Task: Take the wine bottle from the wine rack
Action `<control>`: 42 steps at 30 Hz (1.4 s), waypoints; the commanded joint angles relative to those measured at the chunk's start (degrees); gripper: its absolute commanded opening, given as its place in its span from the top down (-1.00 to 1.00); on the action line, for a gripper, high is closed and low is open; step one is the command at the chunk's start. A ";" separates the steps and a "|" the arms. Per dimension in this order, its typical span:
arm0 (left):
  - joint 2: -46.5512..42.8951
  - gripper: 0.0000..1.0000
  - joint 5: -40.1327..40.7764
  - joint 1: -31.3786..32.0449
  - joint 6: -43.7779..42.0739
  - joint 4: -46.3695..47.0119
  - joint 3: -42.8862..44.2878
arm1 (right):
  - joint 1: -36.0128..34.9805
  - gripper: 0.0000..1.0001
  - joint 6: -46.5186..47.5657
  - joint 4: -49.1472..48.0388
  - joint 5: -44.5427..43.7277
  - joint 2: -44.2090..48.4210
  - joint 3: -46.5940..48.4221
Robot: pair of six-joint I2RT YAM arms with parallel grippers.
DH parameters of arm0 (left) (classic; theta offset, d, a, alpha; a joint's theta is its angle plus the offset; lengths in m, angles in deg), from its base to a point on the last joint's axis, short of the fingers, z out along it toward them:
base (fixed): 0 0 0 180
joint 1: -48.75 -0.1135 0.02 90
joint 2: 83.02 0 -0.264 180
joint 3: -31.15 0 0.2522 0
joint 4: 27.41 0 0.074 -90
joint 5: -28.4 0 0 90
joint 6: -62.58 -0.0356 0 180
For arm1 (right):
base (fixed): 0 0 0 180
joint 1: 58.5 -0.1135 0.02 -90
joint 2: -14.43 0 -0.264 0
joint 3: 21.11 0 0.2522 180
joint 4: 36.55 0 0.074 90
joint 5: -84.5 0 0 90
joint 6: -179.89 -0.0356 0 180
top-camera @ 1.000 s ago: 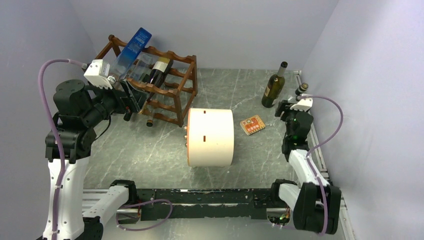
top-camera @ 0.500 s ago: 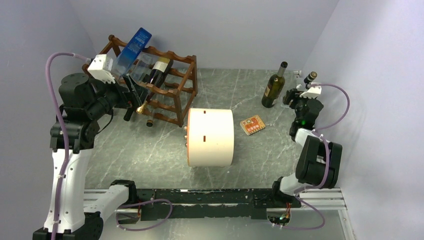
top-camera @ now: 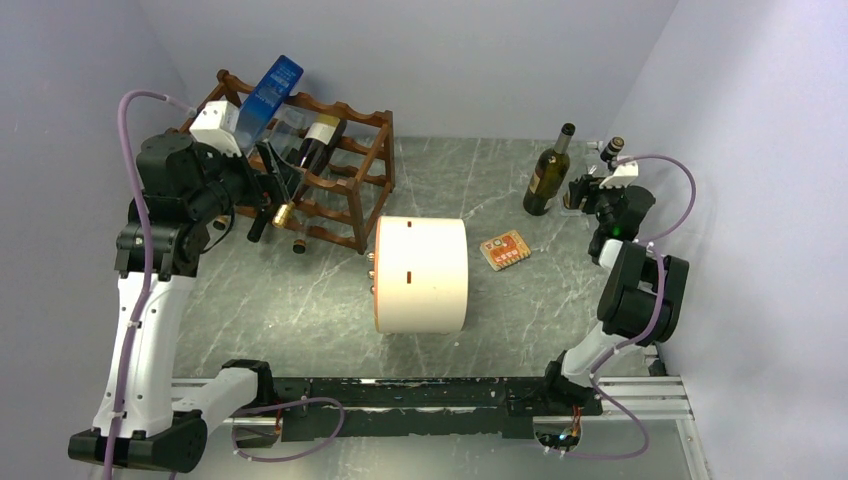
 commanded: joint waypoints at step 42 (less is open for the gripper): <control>-0.05 -0.99 -2.07 0.17 1.01 2.06 -0.86 | -2.95 0.07 2.82 -2.67 -5.48 -5.63 6.31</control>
